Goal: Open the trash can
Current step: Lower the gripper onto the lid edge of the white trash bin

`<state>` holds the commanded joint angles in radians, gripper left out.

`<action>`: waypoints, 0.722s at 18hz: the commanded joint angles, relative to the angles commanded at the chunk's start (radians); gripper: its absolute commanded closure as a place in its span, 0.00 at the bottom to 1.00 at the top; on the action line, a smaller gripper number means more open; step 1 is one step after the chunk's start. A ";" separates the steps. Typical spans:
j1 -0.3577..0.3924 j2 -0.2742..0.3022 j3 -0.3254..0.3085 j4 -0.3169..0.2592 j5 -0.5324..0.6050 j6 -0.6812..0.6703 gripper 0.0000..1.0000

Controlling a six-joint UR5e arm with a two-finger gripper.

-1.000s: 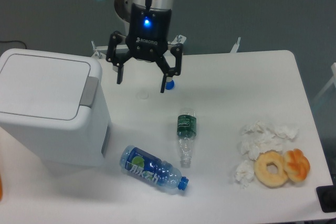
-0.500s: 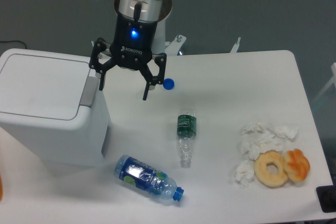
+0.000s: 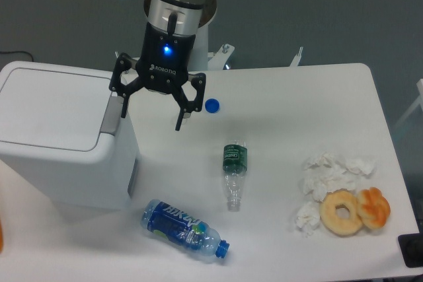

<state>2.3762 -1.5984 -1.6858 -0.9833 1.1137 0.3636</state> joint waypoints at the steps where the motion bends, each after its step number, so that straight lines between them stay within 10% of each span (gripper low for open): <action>1: -0.002 0.000 0.000 0.000 -0.002 0.000 0.00; 13: -0.012 0.000 -0.020 0.000 -0.002 0.002 0.00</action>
<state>2.3639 -1.5984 -1.7058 -0.9833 1.1121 0.3651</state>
